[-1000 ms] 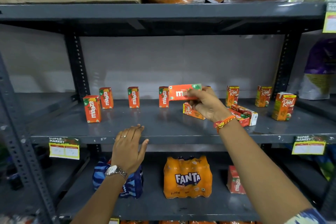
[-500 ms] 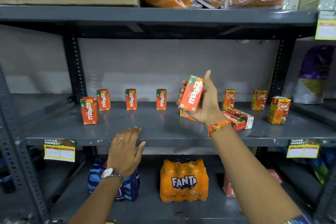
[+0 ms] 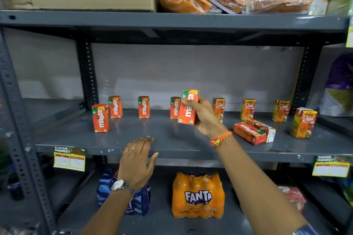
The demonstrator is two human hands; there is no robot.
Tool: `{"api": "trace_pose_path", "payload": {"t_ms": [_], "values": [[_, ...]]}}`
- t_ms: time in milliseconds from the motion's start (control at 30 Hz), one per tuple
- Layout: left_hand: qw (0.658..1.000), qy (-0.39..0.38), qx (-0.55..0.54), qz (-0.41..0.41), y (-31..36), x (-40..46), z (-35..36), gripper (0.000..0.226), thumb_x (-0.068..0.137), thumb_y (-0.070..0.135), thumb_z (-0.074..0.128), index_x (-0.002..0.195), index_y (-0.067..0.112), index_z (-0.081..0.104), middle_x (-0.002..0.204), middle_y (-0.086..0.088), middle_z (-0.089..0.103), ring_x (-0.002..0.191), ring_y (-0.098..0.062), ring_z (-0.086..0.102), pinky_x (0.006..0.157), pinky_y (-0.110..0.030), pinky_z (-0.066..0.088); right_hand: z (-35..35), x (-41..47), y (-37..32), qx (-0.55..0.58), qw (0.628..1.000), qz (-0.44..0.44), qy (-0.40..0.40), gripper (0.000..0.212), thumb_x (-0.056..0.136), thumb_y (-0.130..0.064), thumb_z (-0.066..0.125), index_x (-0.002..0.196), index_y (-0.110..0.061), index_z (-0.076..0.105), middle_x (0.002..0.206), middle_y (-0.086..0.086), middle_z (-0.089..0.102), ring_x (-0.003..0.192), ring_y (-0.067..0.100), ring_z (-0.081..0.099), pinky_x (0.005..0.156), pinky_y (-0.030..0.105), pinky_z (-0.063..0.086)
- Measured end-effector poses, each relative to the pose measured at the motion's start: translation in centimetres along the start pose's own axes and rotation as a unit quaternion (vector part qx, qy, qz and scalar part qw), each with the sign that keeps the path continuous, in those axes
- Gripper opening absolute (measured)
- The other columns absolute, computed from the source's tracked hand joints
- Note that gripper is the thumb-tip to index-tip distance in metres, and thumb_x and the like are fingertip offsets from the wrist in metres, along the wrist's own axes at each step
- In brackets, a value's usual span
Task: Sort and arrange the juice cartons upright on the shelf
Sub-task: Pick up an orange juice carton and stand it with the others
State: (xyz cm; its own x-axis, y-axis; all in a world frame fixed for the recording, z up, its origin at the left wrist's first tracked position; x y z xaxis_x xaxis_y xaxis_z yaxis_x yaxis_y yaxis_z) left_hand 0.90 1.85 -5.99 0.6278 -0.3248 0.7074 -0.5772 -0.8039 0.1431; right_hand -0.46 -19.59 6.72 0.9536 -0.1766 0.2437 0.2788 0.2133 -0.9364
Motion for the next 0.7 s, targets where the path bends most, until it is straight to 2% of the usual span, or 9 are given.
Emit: {"api": "trace_pose_path", "payload": {"t_ms": [100, 167, 300, 433, 567, 700], "values": [[1.0, 0.002, -0.003, 0.0, 0.1, 0.0, -0.1, 0.049, 0.095, 0.047, 0.039, 0.131, 0.019, 0.057, 0.133, 0.001, 0.061, 0.121, -0.02, 0.057, 0.106, -0.04, 0.039, 0.3, 1.1, 2.0, -0.022, 1.0, -0.003, 0.016, 0.045, 0.084, -0.008, 0.072, 0.125, -0.013, 0.053, 0.125, 0.013, 0.064, 0.116, 0.029, 0.062, 0.101, 0.05, 0.051], [1.0, 0.003, -0.005, 0.0, 0.2, 0.0, -0.1, 0.049, 0.094, 0.046, 0.04, 0.131, 0.019, 0.057, 0.132, 0.001, 0.061, 0.12, -0.02, 0.058, 0.105, -0.041, 0.04, 0.8, 2.1, 3.3, -0.056, 0.998, -0.005, 0.012, 0.042, 0.085, -0.009, 0.07, 0.123, -0.012, 0.053, 0.127, 0.014, 0.063, 0.12, 0.031, 0.061, 0.104, 0.052, 0.048], [1.0, 0.001, -0.001, 0.0, 0.0, 0.1, 0.0, 0.049, 0.095, 0.047, 0.04, 0.131, 0.019, 0.057, 0.133, 0.001, 0.061, 0.121, -0.02, 0.057, 0.106, -0.04, 0.039, 2.1, 3.2, 5.1, -0.132, 0.991, 0.012, -0.011, 0.052, 0.088, -0.015, 0.068, 0.135, -0.009, 0.048, 0.13, 0.011, 0.062, 0.119, 0.025, 0.061, 0.103, 0.047, 0.05], [1.0, 0.003, 0.002, 0.003, 0.1, 0.1, 0.1, 0.048, 0.094, 0.047, 0.04, 0.13, 0.019, 0.058, 0.132, 0.001, 0.062, 0.121, -0.02, 0.057, 0.105, -0.039, 0.038, 2.9, 3.8, 6.4, -0.157, 0.986, 0.042, -0.029, 0.053, 0.089, -0.01, 0.065, 0.137, -0.01, 0.042, 0.125, 0.004, 0.059, 0.117, 0.021, 0.058, 0.101, 0.042, 0.049], [1.0, 0.005, 0.005, 0.003, -0.1, 0.1, 0.3, 0.049, 0.095, 0.047, 0.039, 0.129, 0.019, 0.058, 0.132, 0.001, 0.062, 0.12, -0.02, 0.057, 0.104, -0.039, 0.039, 2.8, 4.1, 6.9, -0.167, 0.984, 0.043, -0.038, 0.057, 0.09, -0.011, 0.065, 0.141, -0.012, 0.04, 0.132, 0.008, 0.058, 0.118, 0.02, 0.057, 0.101, 0.041, 0.049], [1.0, 0.011, 0.005, 0.004, -0.1, 0.1, 0.4, 0.049, 0.094, 0.047, 0.04, 0.129, 0.018, 0.059, 0.132, 0.0, 0.062, 0.12, -0.02, 0.057, 0.104, -0.039, 0.039, 2.7, 3.7, 6.9, -0.199, 0.977, 0.049, -0.061, 0.059, 0.089, -0.01, 0.065, 0.142, -0.012, 0.039, 0.129, 0.005, 0.057, 0.117, 0.019, 0.056, 0.1, 0.039, 0.048]]}}
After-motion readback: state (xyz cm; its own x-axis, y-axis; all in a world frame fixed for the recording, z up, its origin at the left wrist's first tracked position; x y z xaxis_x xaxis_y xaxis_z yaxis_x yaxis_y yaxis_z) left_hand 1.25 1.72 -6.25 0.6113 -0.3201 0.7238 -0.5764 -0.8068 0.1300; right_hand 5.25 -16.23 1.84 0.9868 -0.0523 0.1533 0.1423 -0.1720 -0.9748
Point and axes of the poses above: each hand's wrist, its own x-axis towards the middle knuckle, its own z-axis out of the palm, y = z × x, the point moved 5 cm from there along x, towards the middle knuckle
